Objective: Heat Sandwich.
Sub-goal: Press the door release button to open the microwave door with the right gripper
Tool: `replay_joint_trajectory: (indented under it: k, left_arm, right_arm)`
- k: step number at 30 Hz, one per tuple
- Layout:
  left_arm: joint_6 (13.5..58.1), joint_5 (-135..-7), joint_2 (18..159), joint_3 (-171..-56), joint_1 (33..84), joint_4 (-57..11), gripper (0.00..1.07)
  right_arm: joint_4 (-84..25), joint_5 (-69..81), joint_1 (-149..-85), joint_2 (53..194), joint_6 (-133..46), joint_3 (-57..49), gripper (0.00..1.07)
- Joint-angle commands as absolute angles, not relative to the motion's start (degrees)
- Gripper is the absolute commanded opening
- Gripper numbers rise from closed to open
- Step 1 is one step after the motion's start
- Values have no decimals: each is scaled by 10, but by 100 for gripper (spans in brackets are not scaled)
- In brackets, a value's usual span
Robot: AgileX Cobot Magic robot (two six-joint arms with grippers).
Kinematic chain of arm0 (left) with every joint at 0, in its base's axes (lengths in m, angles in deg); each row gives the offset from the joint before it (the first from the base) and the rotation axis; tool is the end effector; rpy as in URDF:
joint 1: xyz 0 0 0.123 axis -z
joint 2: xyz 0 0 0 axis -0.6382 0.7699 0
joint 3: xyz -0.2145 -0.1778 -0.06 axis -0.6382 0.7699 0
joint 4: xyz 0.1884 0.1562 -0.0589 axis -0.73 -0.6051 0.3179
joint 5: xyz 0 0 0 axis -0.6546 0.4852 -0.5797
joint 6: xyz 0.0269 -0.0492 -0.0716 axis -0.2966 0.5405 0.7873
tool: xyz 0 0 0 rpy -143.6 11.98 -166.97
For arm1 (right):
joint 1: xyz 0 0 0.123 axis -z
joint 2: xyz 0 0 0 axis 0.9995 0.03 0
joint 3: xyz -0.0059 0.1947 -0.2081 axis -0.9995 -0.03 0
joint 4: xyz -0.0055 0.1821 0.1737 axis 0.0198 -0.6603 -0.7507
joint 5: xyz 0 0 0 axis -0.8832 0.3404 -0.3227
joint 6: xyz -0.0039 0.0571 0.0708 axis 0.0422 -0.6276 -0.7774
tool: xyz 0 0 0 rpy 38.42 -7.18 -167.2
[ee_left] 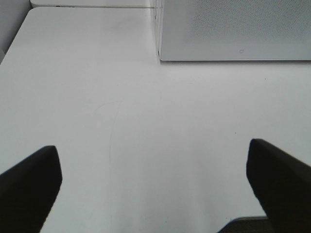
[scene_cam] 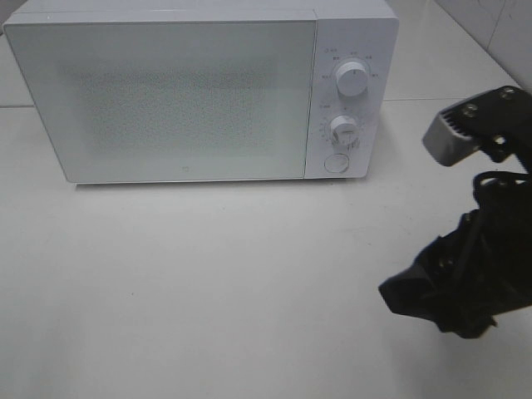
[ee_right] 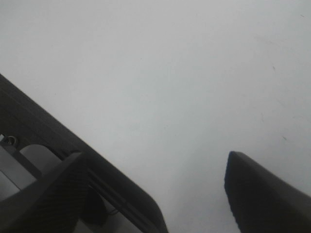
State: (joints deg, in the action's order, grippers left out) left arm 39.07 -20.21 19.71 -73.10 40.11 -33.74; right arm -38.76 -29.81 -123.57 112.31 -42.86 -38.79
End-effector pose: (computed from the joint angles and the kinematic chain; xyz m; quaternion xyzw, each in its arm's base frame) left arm -0.0084 -0.0054 0.2807 0.0092 0.8517 -0.0341 0.5229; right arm 0.1429 0.1109 0.2467 -0.2747 0.9037 0.1471 0.2936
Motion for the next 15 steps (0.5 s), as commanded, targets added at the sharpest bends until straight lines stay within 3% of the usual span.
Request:
replay_joint_trajectory:
  k: [1, 15]
  left_arm:
    - [390, -206, 186, -730, 397, -337, 98]
    - [390, -206, 186, -730, 397, -337, 98]
  right_arm:
    - [-338, -404, -1236, 1058, -457, -367, 76]
    - [-237, -577, -1236, 838, -506, -332, 76]
